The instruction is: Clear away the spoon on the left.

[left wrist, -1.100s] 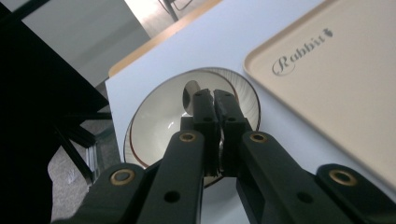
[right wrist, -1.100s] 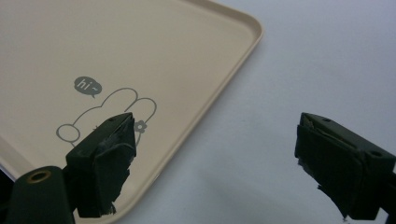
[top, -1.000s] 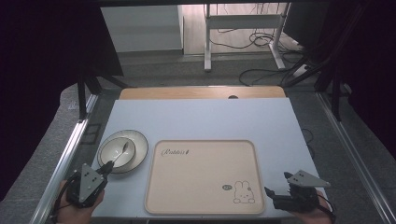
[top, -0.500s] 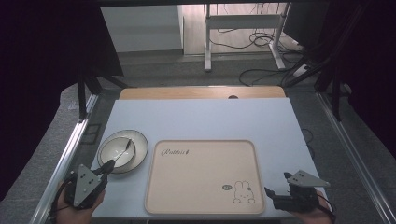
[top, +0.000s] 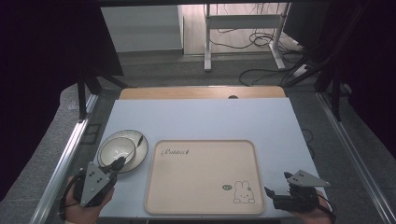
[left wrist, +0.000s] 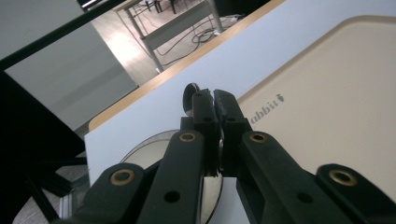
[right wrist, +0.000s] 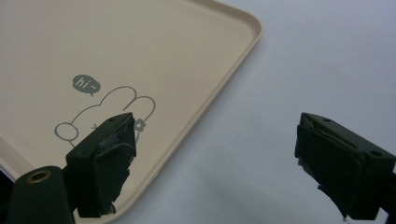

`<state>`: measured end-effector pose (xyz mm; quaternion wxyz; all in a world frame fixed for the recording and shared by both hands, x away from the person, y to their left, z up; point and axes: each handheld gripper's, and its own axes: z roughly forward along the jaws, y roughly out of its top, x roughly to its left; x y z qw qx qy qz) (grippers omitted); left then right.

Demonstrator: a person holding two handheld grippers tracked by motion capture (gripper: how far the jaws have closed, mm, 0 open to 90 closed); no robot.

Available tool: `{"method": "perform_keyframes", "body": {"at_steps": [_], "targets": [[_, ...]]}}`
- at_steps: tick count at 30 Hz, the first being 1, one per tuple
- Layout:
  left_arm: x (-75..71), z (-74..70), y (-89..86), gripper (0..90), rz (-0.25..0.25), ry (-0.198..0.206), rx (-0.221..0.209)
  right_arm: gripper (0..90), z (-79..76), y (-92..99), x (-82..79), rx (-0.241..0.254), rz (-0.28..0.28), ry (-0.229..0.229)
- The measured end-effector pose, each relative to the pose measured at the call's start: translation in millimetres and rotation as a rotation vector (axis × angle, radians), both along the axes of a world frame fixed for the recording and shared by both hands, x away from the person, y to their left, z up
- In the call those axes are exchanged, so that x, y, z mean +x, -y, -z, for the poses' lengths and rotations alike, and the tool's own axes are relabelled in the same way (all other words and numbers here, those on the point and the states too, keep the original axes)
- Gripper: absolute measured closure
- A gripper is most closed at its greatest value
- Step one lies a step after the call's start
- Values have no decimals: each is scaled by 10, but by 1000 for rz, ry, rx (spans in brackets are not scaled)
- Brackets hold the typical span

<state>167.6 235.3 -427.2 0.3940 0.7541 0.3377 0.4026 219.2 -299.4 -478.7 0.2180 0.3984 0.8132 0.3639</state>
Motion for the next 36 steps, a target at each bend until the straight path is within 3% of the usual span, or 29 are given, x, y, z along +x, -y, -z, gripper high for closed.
{"method": "perform_keyframes", "body": {"at_steps": [36], "targets": [[403,-36,635,898,153,-2,48,125,6,2,5,-3,7,1]]}}
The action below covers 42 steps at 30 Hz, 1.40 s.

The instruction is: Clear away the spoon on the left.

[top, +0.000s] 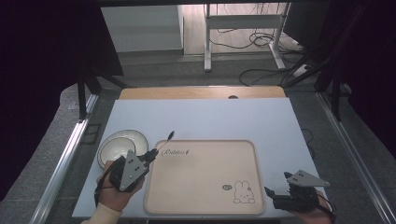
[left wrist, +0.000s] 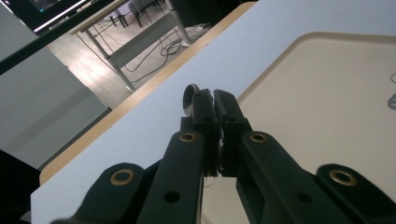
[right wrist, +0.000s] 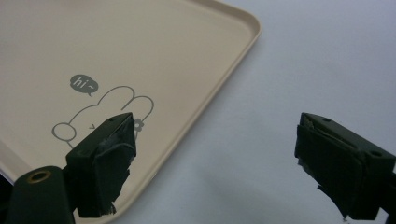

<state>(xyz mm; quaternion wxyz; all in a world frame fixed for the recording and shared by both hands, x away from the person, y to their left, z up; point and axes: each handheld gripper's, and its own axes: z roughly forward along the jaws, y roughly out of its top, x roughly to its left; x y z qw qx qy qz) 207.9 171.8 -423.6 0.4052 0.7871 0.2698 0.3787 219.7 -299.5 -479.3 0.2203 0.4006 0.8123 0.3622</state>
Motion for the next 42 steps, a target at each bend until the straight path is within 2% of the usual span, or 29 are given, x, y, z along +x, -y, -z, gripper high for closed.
{"method": "perform_keyframes", "body": {"at_steps": [19,33,42], "targets": [[207,63,253,898,40,-27,30,125,8,-2,1,0,-1,-8],[376,241,428,898,46,-57,78,125,6,2,1,6,0,-3],[419,325,441,897,40,-74,94,125,7,7,1,4,0,-4]]}}
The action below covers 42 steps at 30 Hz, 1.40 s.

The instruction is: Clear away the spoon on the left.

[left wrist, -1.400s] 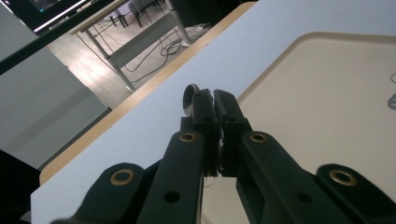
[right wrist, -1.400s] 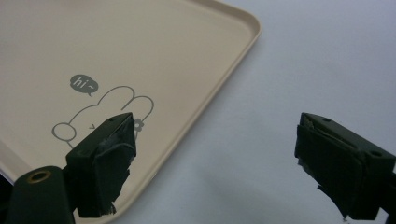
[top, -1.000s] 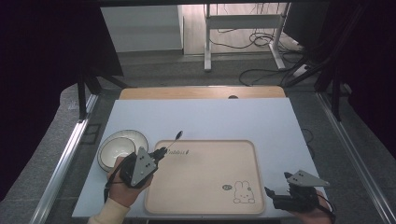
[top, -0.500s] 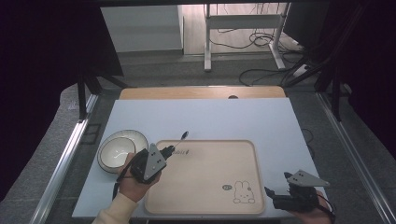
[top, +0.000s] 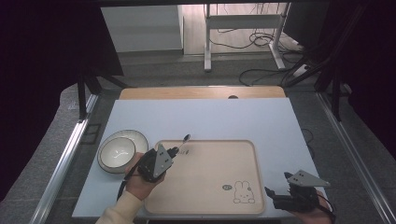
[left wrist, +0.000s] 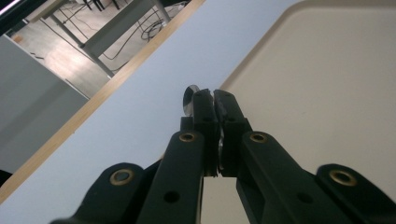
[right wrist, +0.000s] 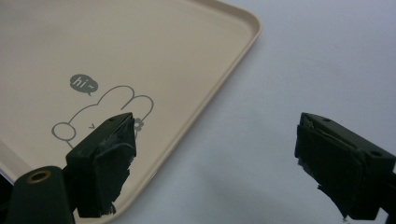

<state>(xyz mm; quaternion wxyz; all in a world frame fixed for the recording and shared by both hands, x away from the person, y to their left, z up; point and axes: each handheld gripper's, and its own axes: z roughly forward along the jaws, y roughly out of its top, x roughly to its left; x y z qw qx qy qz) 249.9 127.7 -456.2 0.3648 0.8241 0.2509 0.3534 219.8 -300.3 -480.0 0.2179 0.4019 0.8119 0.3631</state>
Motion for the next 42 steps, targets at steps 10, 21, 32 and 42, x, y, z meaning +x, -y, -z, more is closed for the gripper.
{"method": "perform_keyframes", "body": {"at_steps": [10,21,32,42], "targets": [[24,145,52,897,3,-28,55,125,7,-4,2,-4,-10,-11],[13,251,110,893,4,-42,125,125,20,-6,4,-10,-18,-19],[-35,315,146,857,1,-68,168,125,29,-13,4,-15,-21,-24],[-67,396,164,772,4,-114,200,124,30,-19,2,-19,-26,-23]]}}
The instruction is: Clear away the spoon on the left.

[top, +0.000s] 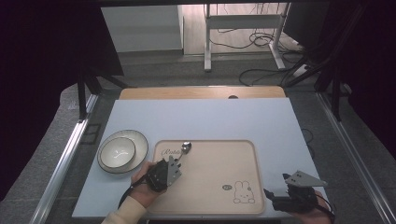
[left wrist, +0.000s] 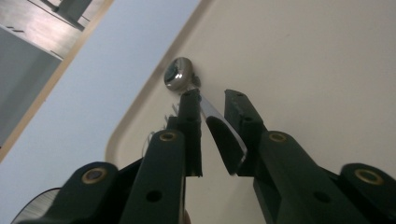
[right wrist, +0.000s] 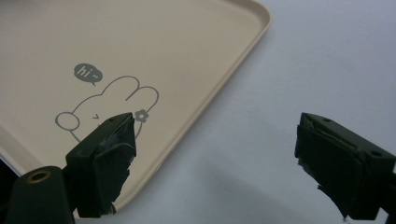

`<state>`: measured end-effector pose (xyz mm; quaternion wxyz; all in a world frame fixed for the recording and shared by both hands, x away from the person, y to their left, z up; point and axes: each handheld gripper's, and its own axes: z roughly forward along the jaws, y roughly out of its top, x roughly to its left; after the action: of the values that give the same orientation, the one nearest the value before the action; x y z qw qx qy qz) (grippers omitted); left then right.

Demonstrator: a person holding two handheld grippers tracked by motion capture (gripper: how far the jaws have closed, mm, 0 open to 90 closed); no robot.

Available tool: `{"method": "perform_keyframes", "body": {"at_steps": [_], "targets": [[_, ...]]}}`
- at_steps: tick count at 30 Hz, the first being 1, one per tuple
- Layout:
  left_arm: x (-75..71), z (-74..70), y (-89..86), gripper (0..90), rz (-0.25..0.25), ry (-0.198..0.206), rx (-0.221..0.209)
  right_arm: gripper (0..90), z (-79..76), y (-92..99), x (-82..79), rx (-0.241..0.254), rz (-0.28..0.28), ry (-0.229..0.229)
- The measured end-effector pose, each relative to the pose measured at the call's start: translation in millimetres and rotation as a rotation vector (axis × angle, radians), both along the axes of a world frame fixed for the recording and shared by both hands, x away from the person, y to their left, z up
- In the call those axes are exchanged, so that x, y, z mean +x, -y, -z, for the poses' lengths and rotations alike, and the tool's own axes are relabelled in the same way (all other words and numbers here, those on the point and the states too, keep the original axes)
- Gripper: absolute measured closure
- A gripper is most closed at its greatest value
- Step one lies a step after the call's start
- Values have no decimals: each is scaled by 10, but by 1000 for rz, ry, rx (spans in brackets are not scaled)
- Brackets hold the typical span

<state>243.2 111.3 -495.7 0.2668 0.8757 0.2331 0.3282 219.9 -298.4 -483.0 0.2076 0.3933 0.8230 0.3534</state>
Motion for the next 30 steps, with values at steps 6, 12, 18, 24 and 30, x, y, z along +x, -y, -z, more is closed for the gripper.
{"method": "perform_keyframes", "body": {"at_steps": [6,12,18,24,30], "targets": [[-16,19,-1,724,1,-24,5,125,4,0,2,-3,-4,-2],[-13,50,-14,664,13,-89,-7,125,6,-2,2,-7,-4,-2],[51,33,-71,394,21,-211,-102,124,5,-4,2,-9,-5,-2],[68,33,-90,269,-2,-231,-150,124,4,-1,3,-8,-3,-1],[69,24,-97,249,-4,-229,-132,125,4,-3,3,-9,-4,-1]]}}
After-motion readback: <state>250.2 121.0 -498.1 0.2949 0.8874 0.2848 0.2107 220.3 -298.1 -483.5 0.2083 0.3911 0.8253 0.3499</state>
